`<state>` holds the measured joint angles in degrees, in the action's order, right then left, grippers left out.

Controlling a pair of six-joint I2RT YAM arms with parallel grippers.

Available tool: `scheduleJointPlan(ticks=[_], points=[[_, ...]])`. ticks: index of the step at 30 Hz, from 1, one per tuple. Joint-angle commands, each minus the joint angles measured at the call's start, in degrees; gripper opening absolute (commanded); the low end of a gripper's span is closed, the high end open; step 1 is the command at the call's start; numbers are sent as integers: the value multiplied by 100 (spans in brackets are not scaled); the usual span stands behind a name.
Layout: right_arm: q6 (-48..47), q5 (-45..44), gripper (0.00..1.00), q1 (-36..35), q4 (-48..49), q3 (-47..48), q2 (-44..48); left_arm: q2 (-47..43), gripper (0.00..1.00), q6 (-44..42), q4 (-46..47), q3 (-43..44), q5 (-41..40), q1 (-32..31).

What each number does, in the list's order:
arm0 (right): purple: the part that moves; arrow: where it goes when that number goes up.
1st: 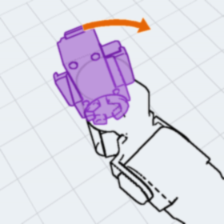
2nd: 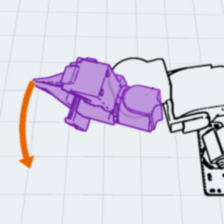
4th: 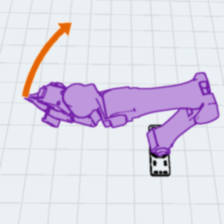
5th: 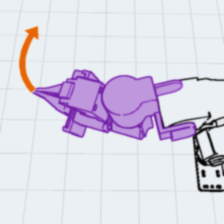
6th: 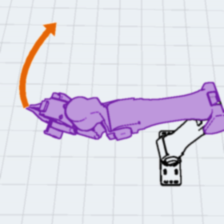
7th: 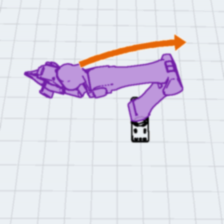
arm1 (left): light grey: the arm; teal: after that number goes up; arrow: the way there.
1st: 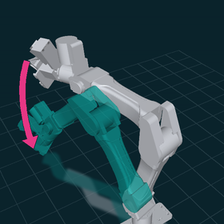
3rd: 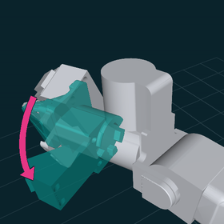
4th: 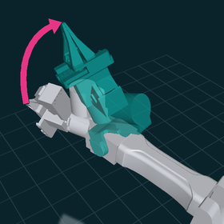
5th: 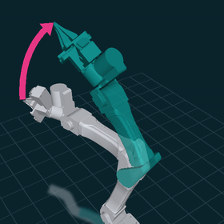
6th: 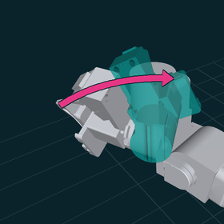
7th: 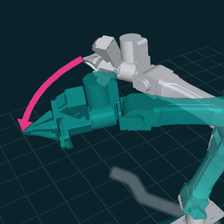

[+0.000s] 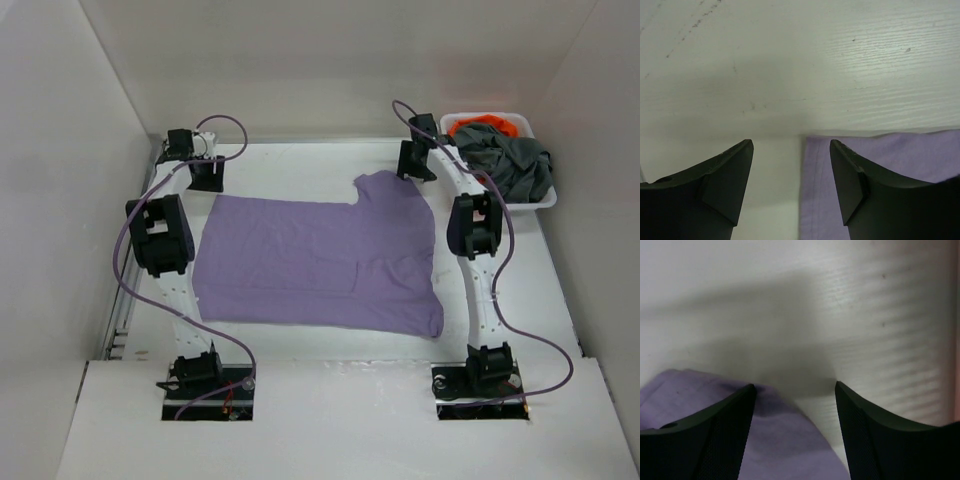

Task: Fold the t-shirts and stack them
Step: Grap the side of the flattened tshirt furthest away from the robot with both arms

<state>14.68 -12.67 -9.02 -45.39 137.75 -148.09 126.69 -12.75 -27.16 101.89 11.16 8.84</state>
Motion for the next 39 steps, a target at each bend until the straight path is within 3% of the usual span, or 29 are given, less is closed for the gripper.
scheduleJointPlan(ticks=[1, 10, 13, 16, 18, 20, 22, 26, 33, 39], points=[[-141, 300, 70, -254, 258, -467, 430, 127, 62, 300, 193, 279, 88, -27], [9, 598, 55, -403, 206, -592, 685, 277, 62, 396, 53, 174, 334, -168], [9, 704, 43, -403, 48, -670, 764, 224, 60, 353, 26, 51, 475, -194], [9, 774, 16, -403, -93, -820, 834, 303, 43, 300, -149, 51, 545, -229], [44, 871, 1, -403, -67, -1021, 983, 303, 26, 247, -324, 59, 615, -255], [88, 941, 0, -403, 47, -1258, 1229, 216, 9, 195, -430, 25, 633, -256], [149, 941, 0, -403, 231, -1574, 1606, 6, 0, 124, -422, -63, 581, -256], [211, 915, 0, -403, 644, -2619, 2774, -924, 0, -410, -229, -519, 458, -194], [685, 915, 0, -781, 1373, -5562, 4998, -2543, 0, -1668, 26, -2337, 255, 51], [1264, 819, 0, -1167, 1489, -7471, 6492, -3781, 0, -2204, 141, -3314, 176, 210]])
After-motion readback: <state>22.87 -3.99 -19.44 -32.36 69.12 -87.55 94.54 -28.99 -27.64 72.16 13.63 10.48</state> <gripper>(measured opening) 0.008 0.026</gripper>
